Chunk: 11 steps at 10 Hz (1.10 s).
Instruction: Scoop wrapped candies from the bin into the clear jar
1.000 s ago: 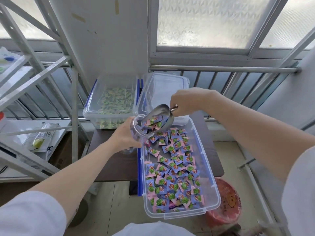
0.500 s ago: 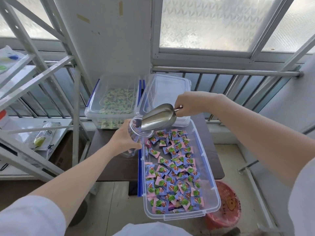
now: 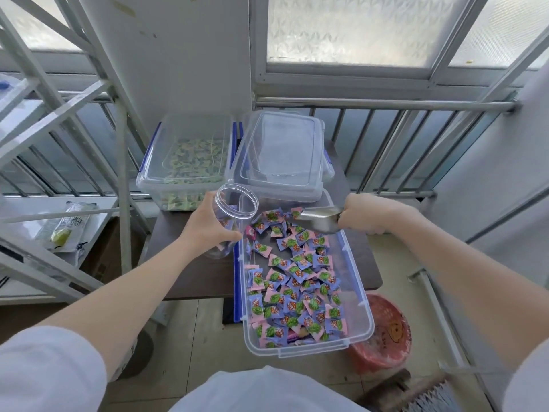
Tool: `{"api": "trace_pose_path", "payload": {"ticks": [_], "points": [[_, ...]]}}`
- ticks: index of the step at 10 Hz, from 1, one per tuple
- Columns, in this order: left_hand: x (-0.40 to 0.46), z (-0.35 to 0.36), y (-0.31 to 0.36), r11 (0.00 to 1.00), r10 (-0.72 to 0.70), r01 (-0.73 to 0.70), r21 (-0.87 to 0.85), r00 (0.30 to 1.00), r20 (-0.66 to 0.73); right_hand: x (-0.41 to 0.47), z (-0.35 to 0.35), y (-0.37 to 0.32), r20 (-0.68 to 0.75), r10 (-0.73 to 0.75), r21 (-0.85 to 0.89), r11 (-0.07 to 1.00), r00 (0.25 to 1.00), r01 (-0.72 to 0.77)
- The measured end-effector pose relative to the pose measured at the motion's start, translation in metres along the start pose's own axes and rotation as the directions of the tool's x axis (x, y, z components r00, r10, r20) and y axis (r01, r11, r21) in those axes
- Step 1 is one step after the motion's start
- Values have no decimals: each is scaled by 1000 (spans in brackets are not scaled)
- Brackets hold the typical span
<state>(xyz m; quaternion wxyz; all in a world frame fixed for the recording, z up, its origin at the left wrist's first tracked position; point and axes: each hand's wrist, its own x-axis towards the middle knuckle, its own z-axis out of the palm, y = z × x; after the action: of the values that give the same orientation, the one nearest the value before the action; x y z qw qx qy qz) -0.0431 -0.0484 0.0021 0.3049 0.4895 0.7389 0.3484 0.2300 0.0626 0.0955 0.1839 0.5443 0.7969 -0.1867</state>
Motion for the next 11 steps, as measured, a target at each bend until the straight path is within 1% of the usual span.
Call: {"api": "trace_pose_path", "payload": {"ticks": [1,2,3,4,5,6,7,8,10,11], "points": [[-1,2,-4,999,-1,1,34,1000,-7,-7,31,0,141,67,-106,993,988,-52],[-1,3,-5,999,1,-1,41,1000,-12,-20,43,-7,190,102,-93,992,977,-86],[-1,3,-3,998,3,-2,55,1000,-11,-6,69,-10,300,79,-184,983,951,-24],[1,3,-2,998,-2,3,61,1000,-13,7,90,-9,274,77,-176,984,959,-29],[3,4,-2,998,-11,11,58,1000,-7,24,98,-7,190,105,-112,990,976,-85],[5,3,-4,999,-27,27,43,1000,2,38,106,-16,80,107,5,994,991,-107],[7,3,-6,999,-33,33,44,999,6,54,114,-33,25,98,62,993,995,-100],[7,2,-5,999,-44,43,20,999,12,69,114,-45,-6,79,77,994,997,-79],[10,0,-8,997,-68,69,-23,997,33,93,102,-45,-49,-43,-7,999,998,43],[11,0,-9,997,-74,74,-19,997,31,103,102,-44,-41,-61,7,998,997,61]]}}
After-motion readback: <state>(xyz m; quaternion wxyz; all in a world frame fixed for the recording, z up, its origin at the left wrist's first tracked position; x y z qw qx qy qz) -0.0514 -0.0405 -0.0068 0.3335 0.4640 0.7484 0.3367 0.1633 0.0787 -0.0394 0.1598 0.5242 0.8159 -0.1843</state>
